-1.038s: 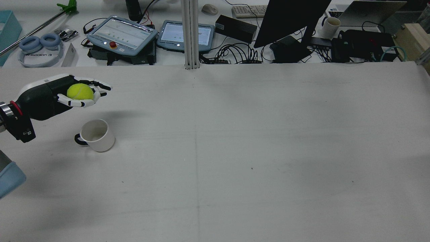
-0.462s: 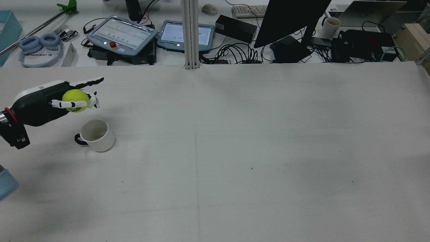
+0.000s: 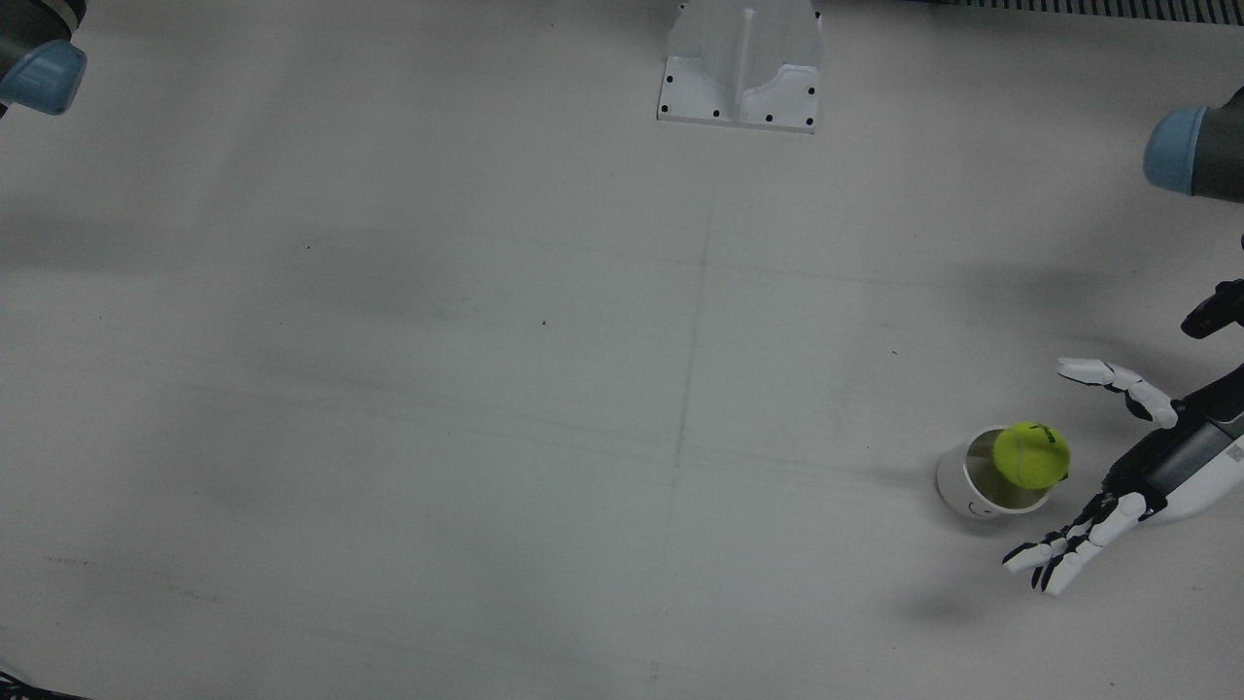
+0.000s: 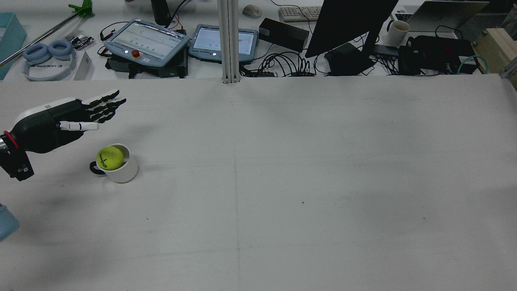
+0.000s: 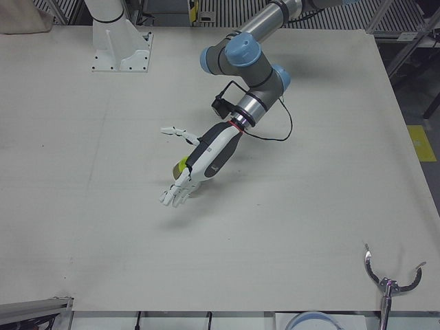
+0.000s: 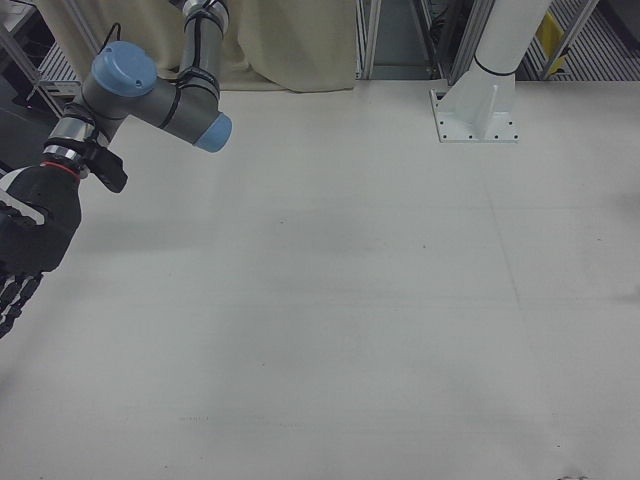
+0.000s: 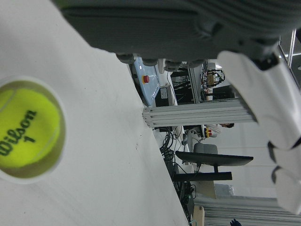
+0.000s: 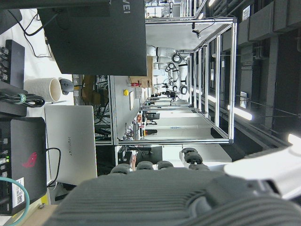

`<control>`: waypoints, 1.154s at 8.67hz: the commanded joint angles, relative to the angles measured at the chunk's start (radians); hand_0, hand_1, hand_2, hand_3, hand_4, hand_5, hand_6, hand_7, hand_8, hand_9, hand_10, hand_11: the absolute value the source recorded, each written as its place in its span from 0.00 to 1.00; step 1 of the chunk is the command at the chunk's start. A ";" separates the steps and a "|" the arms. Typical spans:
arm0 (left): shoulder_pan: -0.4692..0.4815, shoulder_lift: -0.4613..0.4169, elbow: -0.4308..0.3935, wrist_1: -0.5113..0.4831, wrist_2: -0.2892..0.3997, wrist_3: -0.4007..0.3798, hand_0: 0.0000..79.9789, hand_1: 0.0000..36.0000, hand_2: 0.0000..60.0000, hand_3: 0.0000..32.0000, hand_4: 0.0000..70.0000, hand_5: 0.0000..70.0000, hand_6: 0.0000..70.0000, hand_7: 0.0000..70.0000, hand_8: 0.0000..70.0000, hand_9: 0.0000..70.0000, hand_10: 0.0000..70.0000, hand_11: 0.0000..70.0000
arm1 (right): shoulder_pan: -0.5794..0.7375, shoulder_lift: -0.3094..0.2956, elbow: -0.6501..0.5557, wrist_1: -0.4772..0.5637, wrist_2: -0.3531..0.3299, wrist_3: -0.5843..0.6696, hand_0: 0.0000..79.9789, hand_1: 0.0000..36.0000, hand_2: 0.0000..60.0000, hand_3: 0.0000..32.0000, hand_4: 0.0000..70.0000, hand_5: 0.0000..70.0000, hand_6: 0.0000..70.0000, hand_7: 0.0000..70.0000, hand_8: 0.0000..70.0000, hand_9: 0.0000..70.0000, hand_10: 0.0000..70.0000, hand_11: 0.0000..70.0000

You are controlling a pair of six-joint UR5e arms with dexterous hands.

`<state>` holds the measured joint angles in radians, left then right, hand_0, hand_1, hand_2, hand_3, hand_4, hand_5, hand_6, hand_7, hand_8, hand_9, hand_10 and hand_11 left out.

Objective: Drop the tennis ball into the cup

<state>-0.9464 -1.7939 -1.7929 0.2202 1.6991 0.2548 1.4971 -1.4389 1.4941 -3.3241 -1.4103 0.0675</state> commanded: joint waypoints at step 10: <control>-0.532 -0.167 0.416 -0.053 -0.009 -0.028 0.66 0.62 0.00 0.00 0.00 0.02 0.00 0.11 0.00 0.00 0.00 0.00 | 0.000 0.000 0.003 0.000 -0.001 0.000 0.00 0.00 0.00 0.00 0.00 0.00 0.00 0.00 0.00 0.00 0.00 0.00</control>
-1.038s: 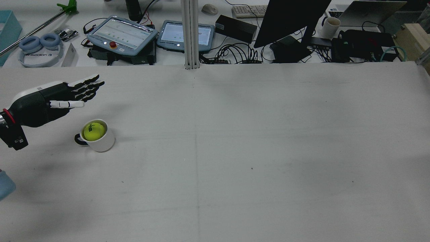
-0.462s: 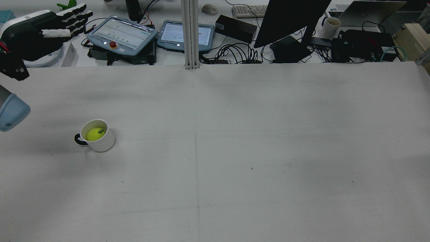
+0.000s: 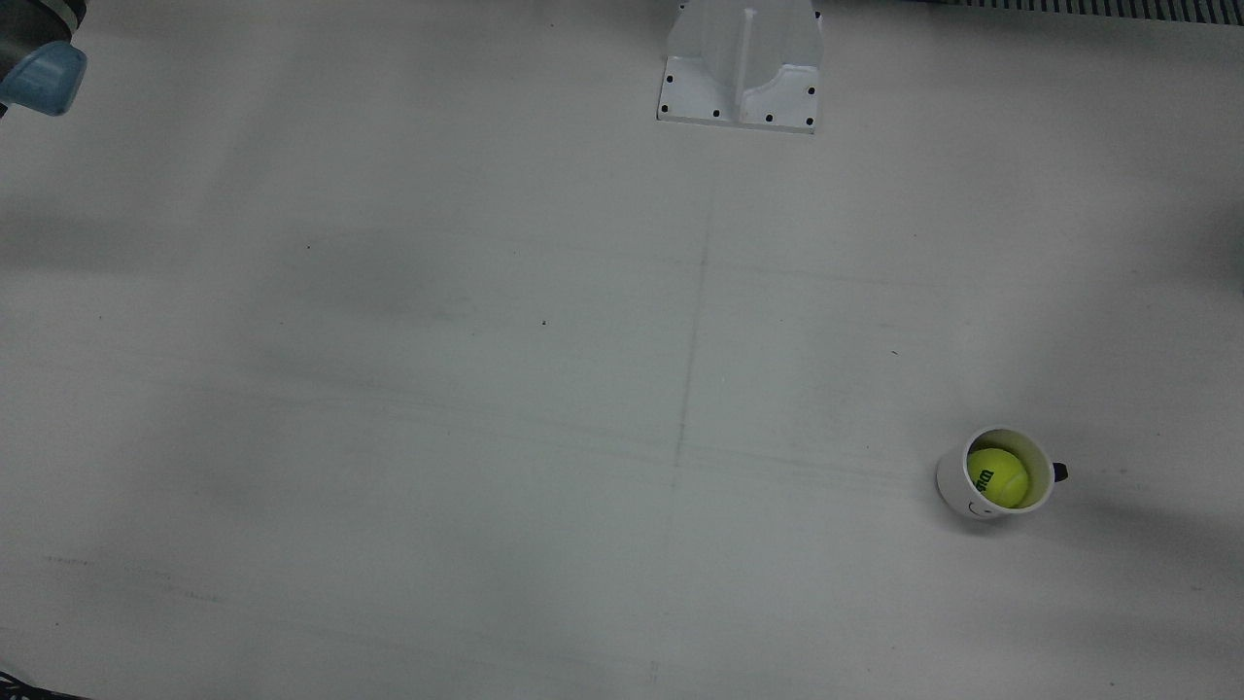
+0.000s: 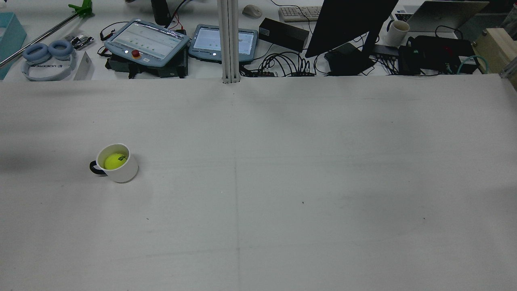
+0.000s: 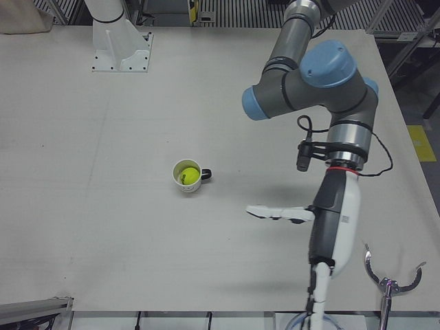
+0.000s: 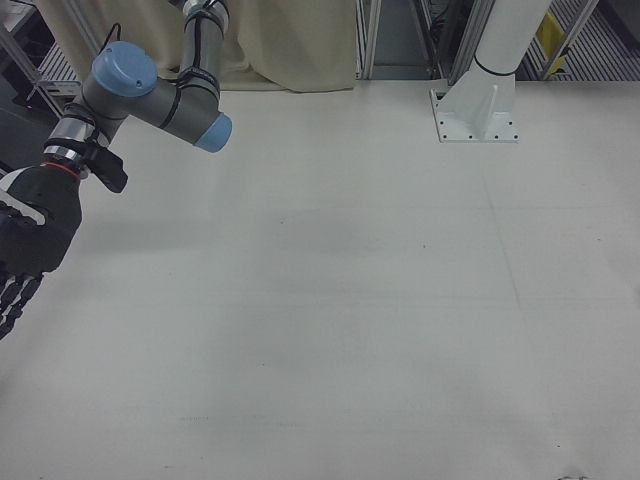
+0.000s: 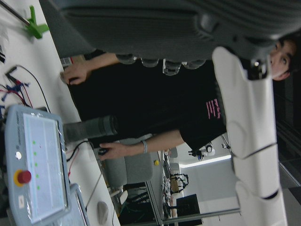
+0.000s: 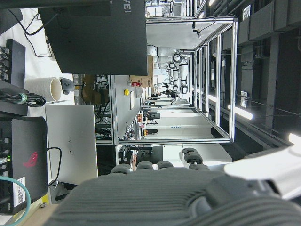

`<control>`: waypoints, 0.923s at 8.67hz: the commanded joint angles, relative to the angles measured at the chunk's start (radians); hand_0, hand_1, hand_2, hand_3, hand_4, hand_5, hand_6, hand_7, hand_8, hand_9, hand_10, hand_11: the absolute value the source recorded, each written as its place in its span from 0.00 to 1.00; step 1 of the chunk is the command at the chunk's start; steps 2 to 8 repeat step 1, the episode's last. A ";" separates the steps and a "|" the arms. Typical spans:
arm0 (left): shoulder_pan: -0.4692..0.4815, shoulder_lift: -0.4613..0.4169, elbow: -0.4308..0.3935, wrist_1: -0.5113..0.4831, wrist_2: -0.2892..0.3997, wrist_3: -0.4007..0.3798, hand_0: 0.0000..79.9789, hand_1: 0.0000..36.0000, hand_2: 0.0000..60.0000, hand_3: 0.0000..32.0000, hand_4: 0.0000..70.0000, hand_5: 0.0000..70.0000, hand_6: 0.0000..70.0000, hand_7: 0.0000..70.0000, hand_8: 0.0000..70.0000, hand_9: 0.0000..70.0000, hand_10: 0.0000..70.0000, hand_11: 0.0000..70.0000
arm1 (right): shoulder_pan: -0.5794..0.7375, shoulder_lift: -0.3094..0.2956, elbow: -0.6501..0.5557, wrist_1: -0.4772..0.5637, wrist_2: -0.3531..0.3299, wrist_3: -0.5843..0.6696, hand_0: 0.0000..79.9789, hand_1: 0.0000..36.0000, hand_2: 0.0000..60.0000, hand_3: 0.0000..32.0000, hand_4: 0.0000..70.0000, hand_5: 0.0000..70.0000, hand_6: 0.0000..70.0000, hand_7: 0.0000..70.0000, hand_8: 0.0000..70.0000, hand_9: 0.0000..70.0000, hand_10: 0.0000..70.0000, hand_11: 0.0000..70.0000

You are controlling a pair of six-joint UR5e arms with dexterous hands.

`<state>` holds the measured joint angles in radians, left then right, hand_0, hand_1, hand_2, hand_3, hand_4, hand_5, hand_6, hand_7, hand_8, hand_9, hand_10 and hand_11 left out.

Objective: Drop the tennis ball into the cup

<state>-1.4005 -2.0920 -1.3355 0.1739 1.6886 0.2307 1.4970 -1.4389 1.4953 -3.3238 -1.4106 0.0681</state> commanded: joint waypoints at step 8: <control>-0.077 0.186 -0.107 0.013 0.002 -0.002 0.66 0.62 0.00 0.00 0.00 0.02 0.00 0.12 0.00 0.00 0.00 0.00 | 0.000 0.000 0.000 0.000 -0.001 -0.001 0.00 0.00 0.00 0.00 0.00 0.00 0.00 0.00 0.00 0.00 0.00 0.00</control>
